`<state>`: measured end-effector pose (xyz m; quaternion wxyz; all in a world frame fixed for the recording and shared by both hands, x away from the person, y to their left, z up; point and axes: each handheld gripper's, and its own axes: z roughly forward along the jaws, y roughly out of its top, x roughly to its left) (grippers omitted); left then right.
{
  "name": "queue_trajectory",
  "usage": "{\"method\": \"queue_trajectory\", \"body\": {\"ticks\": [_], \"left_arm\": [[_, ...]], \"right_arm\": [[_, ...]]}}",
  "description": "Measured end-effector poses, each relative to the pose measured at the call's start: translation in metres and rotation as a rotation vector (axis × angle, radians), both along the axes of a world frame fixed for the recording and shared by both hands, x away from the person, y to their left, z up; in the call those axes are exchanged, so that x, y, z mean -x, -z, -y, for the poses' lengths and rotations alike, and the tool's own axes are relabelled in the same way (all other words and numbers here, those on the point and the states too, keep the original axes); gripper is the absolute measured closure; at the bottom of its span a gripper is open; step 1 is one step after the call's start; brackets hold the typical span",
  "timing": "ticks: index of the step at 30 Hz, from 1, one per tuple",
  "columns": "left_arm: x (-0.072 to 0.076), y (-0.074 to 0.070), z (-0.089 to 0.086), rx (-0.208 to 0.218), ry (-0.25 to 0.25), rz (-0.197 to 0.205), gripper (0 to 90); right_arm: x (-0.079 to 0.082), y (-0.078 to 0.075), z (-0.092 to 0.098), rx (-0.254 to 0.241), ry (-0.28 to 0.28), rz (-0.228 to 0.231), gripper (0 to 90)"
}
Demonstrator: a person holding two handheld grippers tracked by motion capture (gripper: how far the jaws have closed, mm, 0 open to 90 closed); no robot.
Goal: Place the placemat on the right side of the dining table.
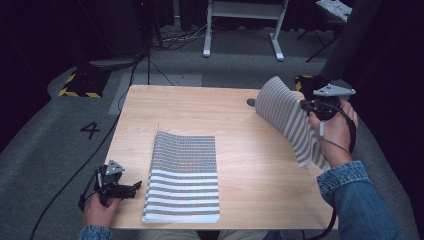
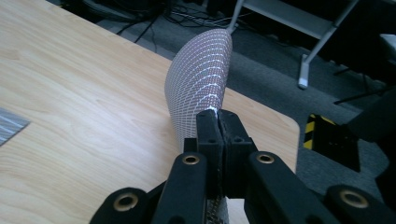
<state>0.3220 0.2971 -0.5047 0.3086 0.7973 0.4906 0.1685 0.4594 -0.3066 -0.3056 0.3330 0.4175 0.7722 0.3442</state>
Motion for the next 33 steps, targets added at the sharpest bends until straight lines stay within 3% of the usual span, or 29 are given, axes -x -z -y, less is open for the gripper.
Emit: {"method": "queue_trajectory", "body": {"ticks": [4, 5, 9, 21, 23, 24, 25, 26, 31, 33], "left_arm": [[0.0, 0.0, 0.0, -0.002, 0.007, -0.001, 0.1], [-0.001, 0.0, 0.0, -0.004, 0.006, 0.0, 0.1], [-0.001, 0.0, 0.0, -0.003, 0.006, 0.001, 0.1], [-0.002, 0.0, 0.0, -0.006, 0.015, -0.004, 0.1], [-0.002, 0.0, 0.0, -0.006, 0.015, -0.004, 0.1], [-0.002, 0.0, 0.0, -0.005, 0.013, -0.004, 0.1], [-0.002, 0.0, 0.0, -0.005, 0.013, -0.004, 0.1], [-0.002, 0.0, 0.0, -0.006, 0.015, -0.004, 0.1], [-0.002, 0.0, 0.0, -0.006, 0.015, -0.004, 0.1], [-0.002, 0.0, 0.0, -0.006, 0.015, -0.004, 0.1]], "right_arm": [[0.007, 0.004, -0.012, -0.021, -0.051, -0.028, 88.7], [0.01, 0.008, -0.02, -0.014, -0.086, -0.052, 88.0], [0.018, 0.021, -0.034, 0.0, -0.136, -0.092, 86.6], [0.03, 0.062, -0.054, -0.023, -0.217, -0.19, 83.0], [0.033, 0.073, -0.058, -0.062, -0.245, -0.231, 73.0], [0.033, 0.076, -0.06, -0.092, -0.251, -0.241, 63.8], [0.033, 0.076, -0.06, -0.092, -0.251, -0.241, 63.8], [0.034, 0.081, -0.061, -0.131, -0.266, -0.25, 51.3], [0.037, 0.079, -0.058, -0.171, -0.264, -0.222, 43.8], [0.039, 0.074, -0.051, -0.193, -0.231, -0.194, 42.3]]}}
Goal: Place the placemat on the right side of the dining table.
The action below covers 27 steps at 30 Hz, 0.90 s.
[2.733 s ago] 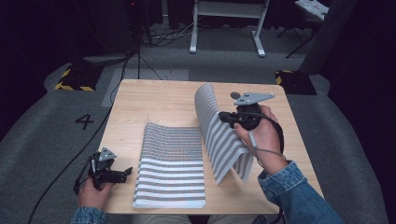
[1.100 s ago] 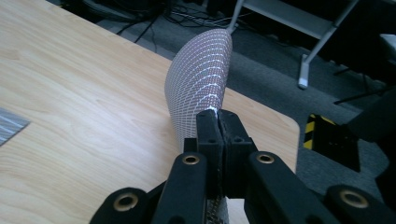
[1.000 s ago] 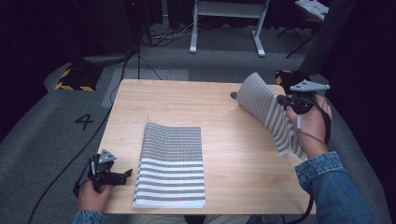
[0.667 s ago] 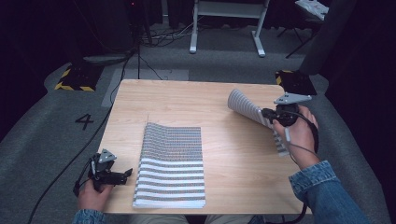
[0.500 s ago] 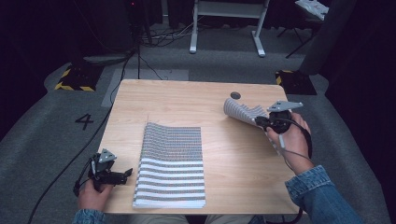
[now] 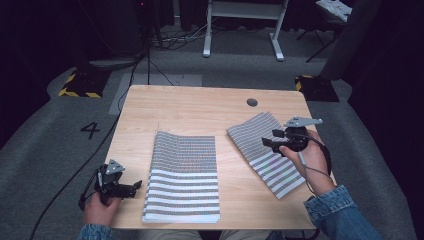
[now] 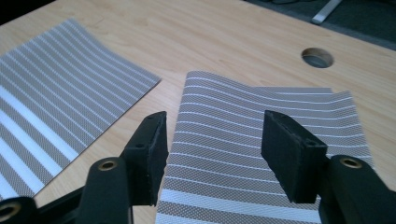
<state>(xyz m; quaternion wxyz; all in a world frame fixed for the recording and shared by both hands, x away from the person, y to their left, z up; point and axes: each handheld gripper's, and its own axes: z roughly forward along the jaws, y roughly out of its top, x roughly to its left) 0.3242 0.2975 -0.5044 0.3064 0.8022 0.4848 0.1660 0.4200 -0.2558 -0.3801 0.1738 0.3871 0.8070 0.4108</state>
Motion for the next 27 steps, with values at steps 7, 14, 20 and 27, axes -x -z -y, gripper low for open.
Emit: {"method": "queue_trajectory", "body": {"ticks": [7, 14, 20, 27], "left_arm": [[0.0, 0.0, 0.0, -0.001, 0.0, 0.0, 0.1], [-0.001, 0.0, 0.0, -0.003, -0.001, 0.005, 0.1], [-0.001, 0.0, 0.0, 0.0, -0.004, 0.008, 0.2], [-0.001, 0.001, 0.001, 0.01, -0.009, 0.008, 0.2]], "right_arm": [[0.008, -0.005, 0.034, -0.012, 0.15, 0.034, 43.0], [0.017, 0.016, 0.086, 0.033, 0.328, -0.024, 37.3], [0.02, 0.045, 0.113, 0.052, 0.422, -0.096, 34.3], [0.02, 0.078, 0.127, 0.053, 0.465, -0.198, 30.2]]}}
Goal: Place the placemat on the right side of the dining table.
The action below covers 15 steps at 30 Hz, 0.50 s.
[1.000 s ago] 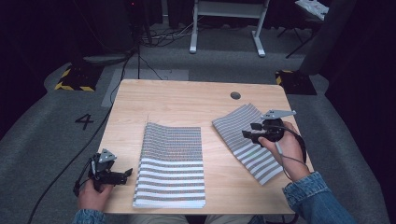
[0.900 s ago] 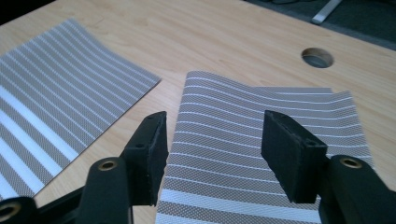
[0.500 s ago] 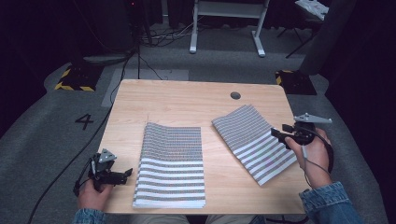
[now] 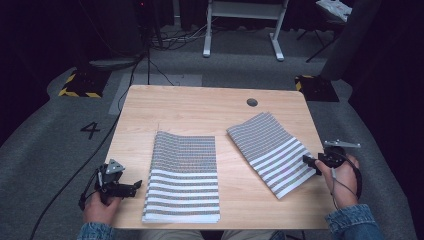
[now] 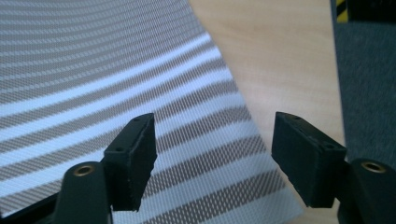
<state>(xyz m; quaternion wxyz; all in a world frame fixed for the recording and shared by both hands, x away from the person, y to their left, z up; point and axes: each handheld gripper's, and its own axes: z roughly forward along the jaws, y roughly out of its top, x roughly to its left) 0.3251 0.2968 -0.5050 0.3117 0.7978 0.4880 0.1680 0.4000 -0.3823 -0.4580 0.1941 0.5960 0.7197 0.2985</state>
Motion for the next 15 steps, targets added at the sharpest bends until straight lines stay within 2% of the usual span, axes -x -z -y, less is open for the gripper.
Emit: {"method": "queue_trajectory", "body": {"ticks": [1, 2, 7, 11, 15], "left_arm": [[0.0, 0.0, 0.0, -0.001, 0.0, 0.0, 0.2], [0.0, 0.0, 0.0, -0.001, -0.001, 0.0, 0.2], [0.0, 0.0, 0.0, 0.0, -0.001, 0.0, 0.2], [0.0, 0.0, 0.0, -0.002, 0.001, 0.0, 0.2], [0.0, 0.0, 0.0, -0.004, 0.002, 0.0, 0.2]], "right_arm": [[0.0, 0.0, 0.0, 0.0, 0.0, 0.0, 30.2], [0.0, 0.007, -0.001, -0.01, 0.019, -0.053, 28.7], [-0.002, 0.017, -0.002, 0.005, 0.014, -0.06, 25.3], [-0.004, 0.024, -0.003, 0.015, 0.029, -0.071, 19.4], [-0.004, 0.028, -0.002, 0.029, 0.029, -0.065, 15.5]]}}
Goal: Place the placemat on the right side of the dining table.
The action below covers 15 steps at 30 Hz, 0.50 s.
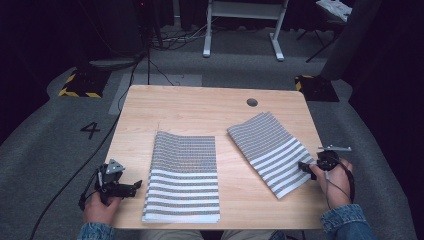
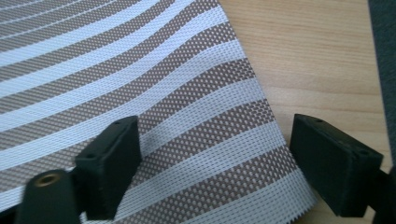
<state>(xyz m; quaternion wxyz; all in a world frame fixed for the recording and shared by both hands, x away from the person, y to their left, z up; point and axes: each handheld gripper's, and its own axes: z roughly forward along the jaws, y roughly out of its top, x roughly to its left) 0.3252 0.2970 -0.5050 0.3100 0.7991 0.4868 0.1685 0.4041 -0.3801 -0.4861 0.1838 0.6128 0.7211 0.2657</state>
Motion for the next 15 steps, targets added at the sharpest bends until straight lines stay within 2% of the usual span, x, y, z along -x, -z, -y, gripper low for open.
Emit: {"method": "queue_trajectory", "body": {"ticks": [4, 5, 7, 8, 10, 11, 15], "left_arm": [[0.0, 0.0, 0.0, 0.004, -0.003, 0.001, 0.2], [0.0, 0.0, 0.0, 0.004, -0.002, 0.001, 0.2], [0.0, 0.0, 0.0, 0.004, -0.003, 0.001, 0.2], [0.0, 0.0, 0.0, 0.004, -0.003, 0.001, 0.2], [0.0, 0.0, 0.0, 0.002, 0.0, 0.0, 0.2], [0.0, 0.0, 0.0, 0.002, 0.0, 0.0, 0.2], [0.0, 0.0, 0.0, 0.003, -0.002, 0.0, 0.2]], "right_arm": [[0.001, 0.002, -0.002, 0.02, -0.011, 0.015, 16.5], [0.001, 0.001, -0.003, 0.026, -0.021, 0.015, 24.7], [0.003, -0.003, -0.004, 0.001, -0.04, 0.015, 42.3], [0.003, -0.003, -0.004, 0.001, -0.04, 0.015, 42.3], [0.003, -0.006, -0.007, -0.007, -0.066, 0.01, 54.7], [0.003, -0.006, -0.007, -0.007, -0.066, 0.01, 54.7], [0.008, -0.015, -0.011, 0.031, -0.076, 0.061, 66.6]]}}
